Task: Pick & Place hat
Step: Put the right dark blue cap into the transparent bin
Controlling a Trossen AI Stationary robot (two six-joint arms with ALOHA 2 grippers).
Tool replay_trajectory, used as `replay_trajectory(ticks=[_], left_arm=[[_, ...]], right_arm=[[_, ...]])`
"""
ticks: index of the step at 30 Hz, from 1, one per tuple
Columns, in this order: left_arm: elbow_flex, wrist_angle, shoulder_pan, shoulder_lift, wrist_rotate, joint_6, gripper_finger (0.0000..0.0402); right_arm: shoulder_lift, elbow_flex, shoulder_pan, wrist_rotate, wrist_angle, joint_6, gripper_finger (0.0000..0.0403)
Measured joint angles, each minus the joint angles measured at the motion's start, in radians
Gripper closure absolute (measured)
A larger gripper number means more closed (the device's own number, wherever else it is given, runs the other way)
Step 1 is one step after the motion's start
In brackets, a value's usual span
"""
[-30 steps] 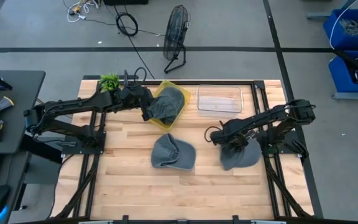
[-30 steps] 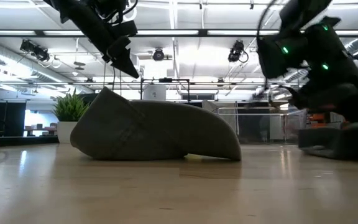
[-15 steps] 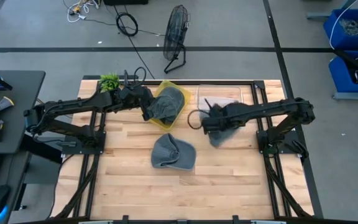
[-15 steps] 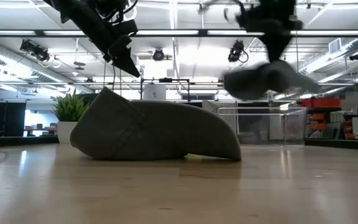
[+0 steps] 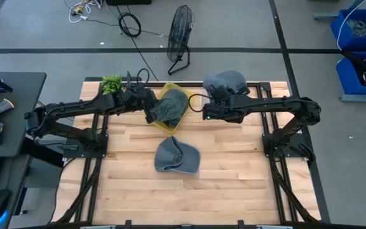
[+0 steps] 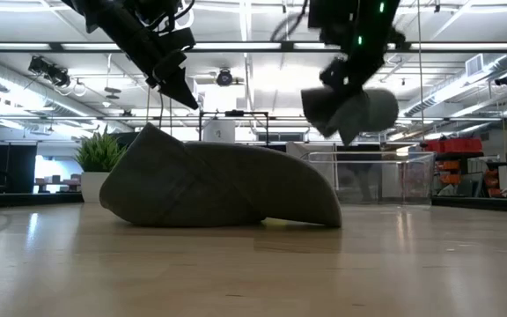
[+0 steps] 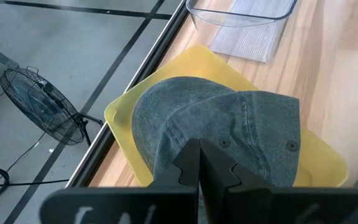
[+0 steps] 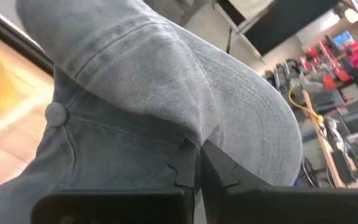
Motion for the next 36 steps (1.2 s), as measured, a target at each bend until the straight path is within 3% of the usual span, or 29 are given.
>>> replay_trajectory(ticks=[10,14,27,36], left_arm=[[0.000,0.000,0.000,0.000,0.000,0.001,0.0399],[0.000,0.000,0.000,0.000,0.000,0.010,0.0399],[0.000,-0.001,0.000,0.000,0.000,0.009,0.0399],[0.000,-0.001,0.000,0.000,0.000,0.008,0.0399]], right_arm=[[0.000,-0.309,-0.045,0.015,0.362,-0.034,0.0394],[0.000,-0.322,-0.028,-0.031,0.362,-0.038,0.0394],[0.000,-0.322,-0.036,-0.409,0.356,-0.128,0.0393],[0.000,-0.322,-0.097,-0.456,0.356,-0.222,0.0329]])
